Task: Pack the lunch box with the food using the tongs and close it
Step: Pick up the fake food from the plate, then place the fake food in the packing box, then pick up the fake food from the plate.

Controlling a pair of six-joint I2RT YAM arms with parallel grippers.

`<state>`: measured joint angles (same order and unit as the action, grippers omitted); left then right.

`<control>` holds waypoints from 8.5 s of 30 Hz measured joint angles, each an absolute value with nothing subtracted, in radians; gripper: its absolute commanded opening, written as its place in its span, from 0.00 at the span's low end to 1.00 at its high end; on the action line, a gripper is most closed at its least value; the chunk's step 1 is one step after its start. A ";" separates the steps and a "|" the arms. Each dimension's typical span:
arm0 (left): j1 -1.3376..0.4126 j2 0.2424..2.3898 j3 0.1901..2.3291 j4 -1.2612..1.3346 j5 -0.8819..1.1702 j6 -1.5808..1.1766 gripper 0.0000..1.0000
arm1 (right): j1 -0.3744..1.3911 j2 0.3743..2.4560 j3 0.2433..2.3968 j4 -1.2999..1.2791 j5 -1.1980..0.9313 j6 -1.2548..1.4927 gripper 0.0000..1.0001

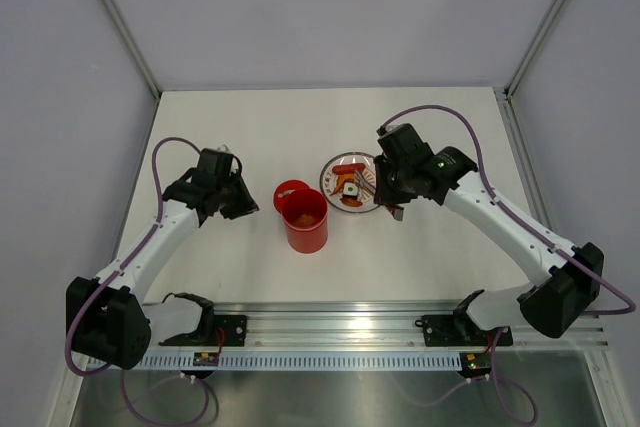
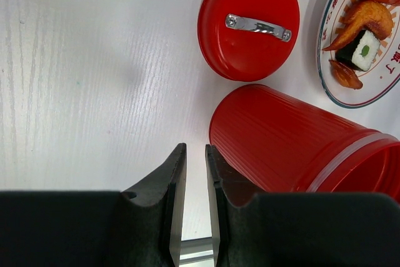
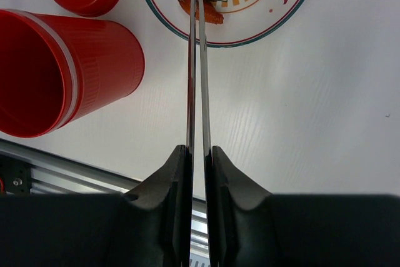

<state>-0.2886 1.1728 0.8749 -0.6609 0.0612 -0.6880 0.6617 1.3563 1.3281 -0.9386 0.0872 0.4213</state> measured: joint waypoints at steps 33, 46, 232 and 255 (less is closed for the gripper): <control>-0.287 1.202 0.875 -0.660 0.058 -0.680 0.21 | 0.662 1.513 1.332 -0.902 0.070 0.468 0.54; -0.287 1.213 0.875 -0.657 0.060 -0.680 0.21 | 0.665 1.543 1.337 -0.883 0.069 0.468 0.57; -0.287 1.233 0.855 -0.635 0.070 -0.688 0.20 | 0.730 1.470 1.352 -0.955 0.160 0.251 0.53; -0.287 1.233 0.855 -0.635 0.070 -0.688 0.19 | 0.713 1.548 1.287 -0.916 0.105 0.230 0.09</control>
<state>-0.2867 1.2327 0.8551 -0.6346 0.0704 -0.6880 0.7132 1.5478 1.2865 -0.9161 0.1047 0.2298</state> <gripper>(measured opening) 0.198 0.342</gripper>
